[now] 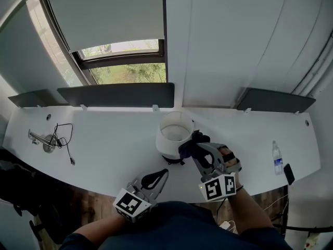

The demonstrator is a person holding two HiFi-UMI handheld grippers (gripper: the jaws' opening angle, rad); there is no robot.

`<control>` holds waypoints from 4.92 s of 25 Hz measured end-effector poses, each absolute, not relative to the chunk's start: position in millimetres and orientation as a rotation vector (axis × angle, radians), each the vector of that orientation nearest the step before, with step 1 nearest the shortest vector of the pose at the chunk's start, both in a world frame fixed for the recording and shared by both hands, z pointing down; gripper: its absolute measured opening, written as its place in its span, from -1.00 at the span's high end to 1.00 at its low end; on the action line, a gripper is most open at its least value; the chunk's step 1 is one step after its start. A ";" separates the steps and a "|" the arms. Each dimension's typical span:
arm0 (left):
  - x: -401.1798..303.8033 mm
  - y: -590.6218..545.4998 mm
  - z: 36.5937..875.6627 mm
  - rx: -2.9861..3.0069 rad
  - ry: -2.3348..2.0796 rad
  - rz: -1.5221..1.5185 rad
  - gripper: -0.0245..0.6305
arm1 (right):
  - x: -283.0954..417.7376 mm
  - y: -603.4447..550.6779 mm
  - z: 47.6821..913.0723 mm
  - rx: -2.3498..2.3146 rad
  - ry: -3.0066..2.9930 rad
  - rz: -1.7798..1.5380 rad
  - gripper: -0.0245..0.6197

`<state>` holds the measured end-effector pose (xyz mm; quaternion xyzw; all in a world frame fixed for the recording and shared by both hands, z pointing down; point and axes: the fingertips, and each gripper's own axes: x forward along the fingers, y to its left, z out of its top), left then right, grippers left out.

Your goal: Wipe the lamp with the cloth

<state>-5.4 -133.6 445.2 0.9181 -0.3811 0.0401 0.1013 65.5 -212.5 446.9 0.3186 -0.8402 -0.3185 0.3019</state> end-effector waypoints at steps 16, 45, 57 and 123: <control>3.0 -138.8 460.9 2.677 -1.179 0.259 0.91 | 83.1 -227.4 539.8 0.748 -2.252 -0.658 0.60; 33.3 -161.2 449.9 2.693 -1.225 0.243 0.91 | 107.5 -270.6 446.9 0.840 -2.358 -0.784 0.60; 20.6 -155.2 467.0 2.616 -1.281 0.308 0.91 | 114.7 -275.3 539.7 0.751 -2.293 -0.639 0.60; -66.0 -67.8 420.9 2.864 -0.936 0.052 0.91 | -36.8 -74.6 434.3 0.975 -2.602 -0.172 0.61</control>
